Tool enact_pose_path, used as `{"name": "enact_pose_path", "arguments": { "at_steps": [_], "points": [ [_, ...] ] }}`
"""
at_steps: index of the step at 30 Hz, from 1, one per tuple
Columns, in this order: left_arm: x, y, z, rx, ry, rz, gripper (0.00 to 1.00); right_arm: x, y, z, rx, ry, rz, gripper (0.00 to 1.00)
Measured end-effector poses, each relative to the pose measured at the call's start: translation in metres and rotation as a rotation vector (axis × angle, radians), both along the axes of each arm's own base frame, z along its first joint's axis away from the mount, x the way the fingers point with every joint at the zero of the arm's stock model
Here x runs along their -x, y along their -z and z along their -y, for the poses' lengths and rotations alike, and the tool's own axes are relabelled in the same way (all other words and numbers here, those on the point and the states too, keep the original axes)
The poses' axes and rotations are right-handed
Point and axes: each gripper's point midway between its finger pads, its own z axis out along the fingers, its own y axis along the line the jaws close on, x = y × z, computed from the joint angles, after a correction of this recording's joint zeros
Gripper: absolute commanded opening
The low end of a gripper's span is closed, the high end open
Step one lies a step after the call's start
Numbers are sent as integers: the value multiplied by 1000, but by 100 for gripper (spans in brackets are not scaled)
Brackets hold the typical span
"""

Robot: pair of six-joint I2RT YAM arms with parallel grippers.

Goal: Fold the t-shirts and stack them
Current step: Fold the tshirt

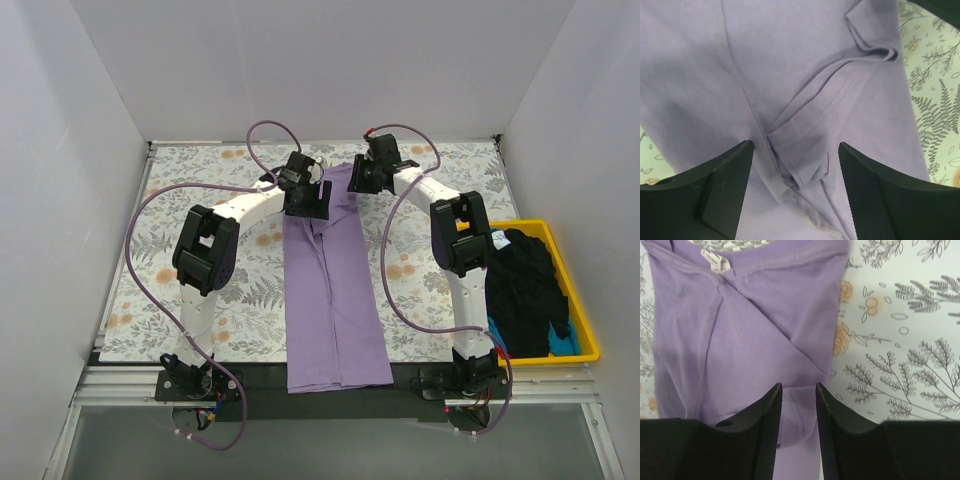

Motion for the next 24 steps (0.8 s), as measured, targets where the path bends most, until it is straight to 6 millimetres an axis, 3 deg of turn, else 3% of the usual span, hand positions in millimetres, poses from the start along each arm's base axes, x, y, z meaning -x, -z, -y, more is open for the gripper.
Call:
{"name": "enact_pose_path", "arguments": {
  "at_steps": [5,13,24],
  "points": [
    [-4,-4,3,10,7,21,66,-10,-1,-8,-12,-6,31,36],
    [-3,-4,5,19,13,16,65,-9,13,-10,-4,-13,13,31],
    [-2,-5,7,31,21,13,65,-7,12,-15,-4,-35,20,31]
  ]
}}
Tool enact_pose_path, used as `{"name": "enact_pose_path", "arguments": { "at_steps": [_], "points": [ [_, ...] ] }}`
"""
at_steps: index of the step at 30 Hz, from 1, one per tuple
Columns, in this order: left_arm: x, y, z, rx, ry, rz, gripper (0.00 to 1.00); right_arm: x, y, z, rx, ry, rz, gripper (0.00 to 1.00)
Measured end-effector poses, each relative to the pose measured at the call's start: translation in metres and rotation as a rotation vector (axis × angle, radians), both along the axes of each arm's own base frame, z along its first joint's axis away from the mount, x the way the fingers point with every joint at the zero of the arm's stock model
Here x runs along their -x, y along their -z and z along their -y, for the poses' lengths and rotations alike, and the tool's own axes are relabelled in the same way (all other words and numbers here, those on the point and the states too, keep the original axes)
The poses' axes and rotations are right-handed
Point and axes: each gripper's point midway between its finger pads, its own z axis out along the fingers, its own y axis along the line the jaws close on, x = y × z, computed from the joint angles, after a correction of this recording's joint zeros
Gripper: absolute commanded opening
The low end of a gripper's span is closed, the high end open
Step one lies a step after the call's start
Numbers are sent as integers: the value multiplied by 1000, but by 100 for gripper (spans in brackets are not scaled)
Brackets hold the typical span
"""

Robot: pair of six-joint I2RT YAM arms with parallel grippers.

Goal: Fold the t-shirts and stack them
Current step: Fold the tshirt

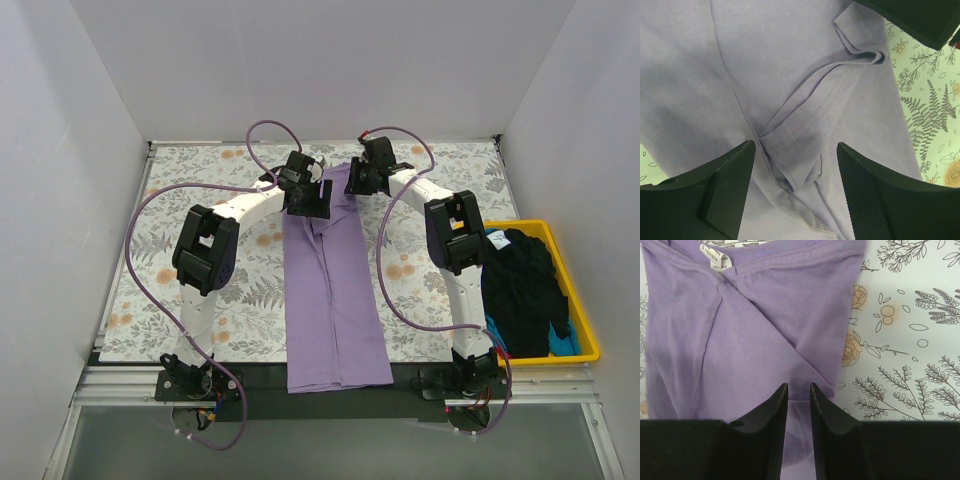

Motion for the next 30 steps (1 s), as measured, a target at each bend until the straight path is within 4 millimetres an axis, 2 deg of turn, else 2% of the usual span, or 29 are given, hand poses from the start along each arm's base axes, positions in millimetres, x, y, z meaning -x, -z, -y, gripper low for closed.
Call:
{"name": "enact_pose_path", "arguments": {
  "at_steps": [9,12,17,25,30],
  "points": [
    [0,0,1,3,2,-1,65,4,9,2,21,-15,-4,28],
    [0,-1,1,5,3,0,65,6,12,3,28,-19,-9,21],
    [0,-1,2,10,6,-1,65,6,13,5,39,-25,-3,1],
    [-1,-3,4,20,11,7,64,5,12,6,44,-20,0,1],
    [-2,-4,7,34,23,13,64,4,4,8,23,-22,7,1]
  ]
}}
